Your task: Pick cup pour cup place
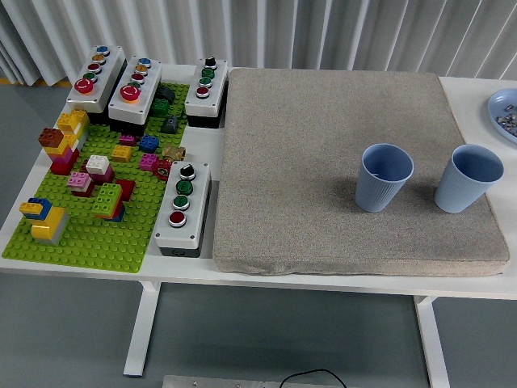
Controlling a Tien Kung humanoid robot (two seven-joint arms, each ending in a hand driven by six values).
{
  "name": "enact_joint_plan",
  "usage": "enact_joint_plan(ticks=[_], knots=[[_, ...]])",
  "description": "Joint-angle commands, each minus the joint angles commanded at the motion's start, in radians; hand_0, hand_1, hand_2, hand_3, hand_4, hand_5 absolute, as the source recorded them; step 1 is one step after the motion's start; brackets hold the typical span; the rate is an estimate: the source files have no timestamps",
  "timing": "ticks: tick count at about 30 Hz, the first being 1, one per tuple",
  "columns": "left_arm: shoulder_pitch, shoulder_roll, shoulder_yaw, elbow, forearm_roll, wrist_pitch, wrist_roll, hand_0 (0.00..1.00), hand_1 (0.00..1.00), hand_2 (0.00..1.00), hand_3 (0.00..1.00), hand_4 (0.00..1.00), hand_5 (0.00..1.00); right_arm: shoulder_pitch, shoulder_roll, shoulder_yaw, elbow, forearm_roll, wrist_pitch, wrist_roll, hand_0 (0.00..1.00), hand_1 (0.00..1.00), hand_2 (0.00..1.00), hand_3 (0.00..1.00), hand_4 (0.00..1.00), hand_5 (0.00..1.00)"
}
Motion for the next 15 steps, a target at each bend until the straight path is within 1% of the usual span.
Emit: enact_joint_plan(ticks=[8,9,15], knots=[[0.0,0.0,0.002,0.0,-0.001,0.0,0.0,0.745,0.734,0.8,0.663,0.513,0.936,0.0,0.001,0.001,-0.001,-0.009,0.0,-0.012,0.891,0.813,0.875,0.893,0.77,0.998],[-0.001,0.0,0.005,0.0,-0.004,0.0,-0.001,0.747,0.734,0.8,0.665,0.513,0.936,0.0,0.001,0.001,-0.001,-0.01,0.0,-0.013,0.891,0.813,0.874,0.893,0.775,0.974],[0.001,0.0,0.001,0.0,0.0,0.0,0.001,0.747,0.735,0.8,0.665,0.512,0.935,-0.001,0.001,0.0,0.0,-0.012,0.0,-0.014,0.891,0.813,0.873,0.893,0.776,0.97]])
